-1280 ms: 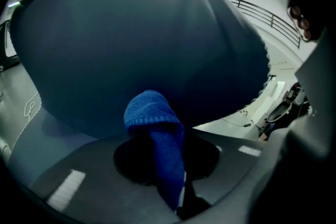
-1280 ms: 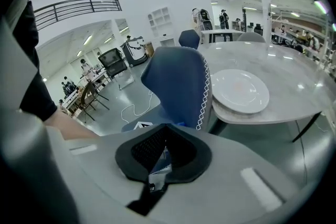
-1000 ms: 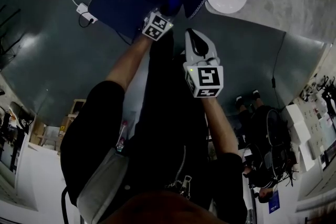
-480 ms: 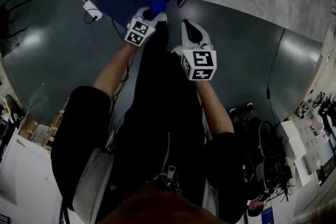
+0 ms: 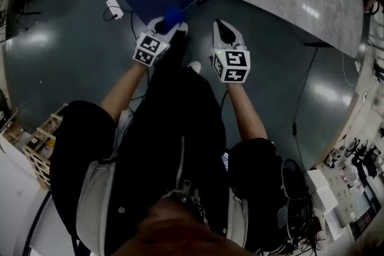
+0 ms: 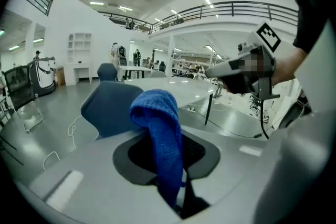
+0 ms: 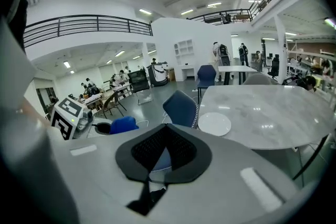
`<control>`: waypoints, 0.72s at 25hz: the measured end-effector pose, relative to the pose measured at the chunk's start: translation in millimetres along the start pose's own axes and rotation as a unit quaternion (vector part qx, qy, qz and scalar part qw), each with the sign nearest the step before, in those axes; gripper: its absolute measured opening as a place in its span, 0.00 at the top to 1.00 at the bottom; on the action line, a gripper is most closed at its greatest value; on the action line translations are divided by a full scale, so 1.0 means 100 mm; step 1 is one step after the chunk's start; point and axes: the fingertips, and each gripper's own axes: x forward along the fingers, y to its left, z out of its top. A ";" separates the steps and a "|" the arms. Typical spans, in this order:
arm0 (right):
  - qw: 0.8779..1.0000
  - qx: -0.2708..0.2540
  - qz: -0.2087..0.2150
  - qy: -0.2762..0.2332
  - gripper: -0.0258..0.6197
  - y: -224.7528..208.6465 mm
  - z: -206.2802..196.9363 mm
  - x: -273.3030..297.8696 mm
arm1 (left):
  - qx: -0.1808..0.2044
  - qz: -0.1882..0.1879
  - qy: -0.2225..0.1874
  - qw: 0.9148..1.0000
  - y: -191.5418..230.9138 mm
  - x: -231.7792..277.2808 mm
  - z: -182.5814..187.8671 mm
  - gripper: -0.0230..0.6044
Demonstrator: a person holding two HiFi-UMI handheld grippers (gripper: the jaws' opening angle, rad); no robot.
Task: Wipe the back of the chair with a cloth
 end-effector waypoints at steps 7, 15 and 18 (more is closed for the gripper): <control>0.999 -0.026 0.029 -0.014 0.96 0.16 -0.08 -0.54 | -0.011 0.045 -0.042 0.998 -0.60 -0.53 0.55 0.83; 0.998 -0.032 0.037 -0.047 0.96 0.38 0.00 -0.92 | 0.004 0.046 -0.043 0.998 -0.99 -0.94 0.63 0.83; 0.998 -0.028 0.034 -0.050 0.96 0.42 -0.01 -1.01 | 0.002 0.040 -0.036 0.999 -1.06 -1.01 0.55 0.83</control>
